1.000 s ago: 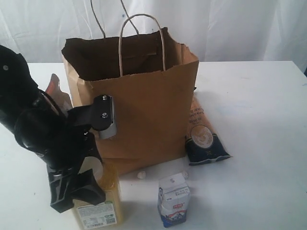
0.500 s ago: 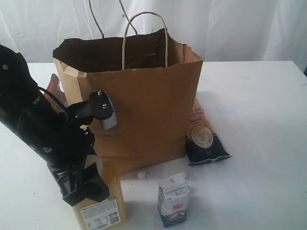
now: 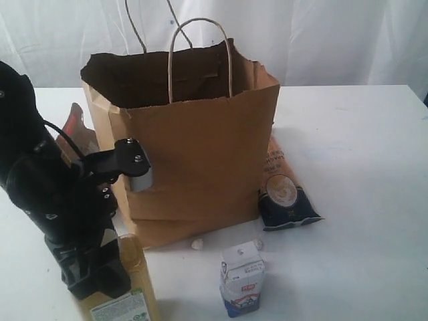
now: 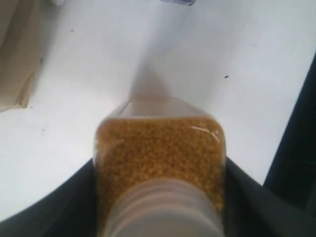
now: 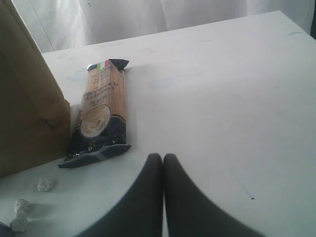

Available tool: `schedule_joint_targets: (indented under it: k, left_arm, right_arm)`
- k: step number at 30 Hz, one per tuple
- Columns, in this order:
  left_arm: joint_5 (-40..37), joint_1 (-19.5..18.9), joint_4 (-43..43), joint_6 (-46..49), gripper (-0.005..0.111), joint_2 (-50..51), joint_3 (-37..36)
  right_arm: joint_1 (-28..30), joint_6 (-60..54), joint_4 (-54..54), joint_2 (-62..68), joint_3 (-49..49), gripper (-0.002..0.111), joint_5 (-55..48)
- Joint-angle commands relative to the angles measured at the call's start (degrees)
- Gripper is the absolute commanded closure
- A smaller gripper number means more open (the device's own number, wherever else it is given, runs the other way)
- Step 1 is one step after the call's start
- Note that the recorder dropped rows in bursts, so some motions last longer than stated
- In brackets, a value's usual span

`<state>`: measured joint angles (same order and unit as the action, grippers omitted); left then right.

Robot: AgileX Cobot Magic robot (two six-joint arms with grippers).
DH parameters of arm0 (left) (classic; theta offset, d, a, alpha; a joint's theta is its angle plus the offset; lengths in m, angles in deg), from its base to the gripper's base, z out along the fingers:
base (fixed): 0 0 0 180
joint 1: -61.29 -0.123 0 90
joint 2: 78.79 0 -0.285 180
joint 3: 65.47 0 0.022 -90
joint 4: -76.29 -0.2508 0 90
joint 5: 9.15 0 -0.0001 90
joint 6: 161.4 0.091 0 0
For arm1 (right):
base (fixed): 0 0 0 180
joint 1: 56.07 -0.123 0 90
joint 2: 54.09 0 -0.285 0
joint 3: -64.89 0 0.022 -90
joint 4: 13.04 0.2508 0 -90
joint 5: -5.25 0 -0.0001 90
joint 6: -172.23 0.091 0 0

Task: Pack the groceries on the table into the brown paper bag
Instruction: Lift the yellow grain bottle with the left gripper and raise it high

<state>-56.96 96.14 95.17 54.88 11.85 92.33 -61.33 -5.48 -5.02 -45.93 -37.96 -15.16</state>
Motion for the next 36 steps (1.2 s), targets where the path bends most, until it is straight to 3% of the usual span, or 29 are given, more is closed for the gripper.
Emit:
schedule_joint_targets:
  k: [1,11,23,31,36]
  left_arm:
    - [-2.4,0.4,-4.0,-2.1,0.107,-0.2,-0.2]
    - [-4.9,1.9,-13.3,-9.8,0.107,-5.8,-0.2]
    - [-10.2,1.9,-15.8,-14.3,0.107,-12.6,-0.2]
    - [-12.5,1.8,-26.5,-29.1,0.107,-14.6,-0.2]
    - [-12.2,-2.9,-26.9,-33.0,0.107,-15.9,-0.2]
  right_arm:
    - [0.4,0.0,-0.2,-0.4,0.1,0.108,0.7]
    - [0.4,0.0,-0.2,-0.4,0.1,0.108,0.7]
    - [0.4,0.0,-0.2,-0.4,0.1,0.108,0.7]
    - [0.4,0.0,-0.2,-0.4,0.1,0.108,0.7]
    - [0.4,0.0,-0.2,-0.4,0.1,0.108,0.7]
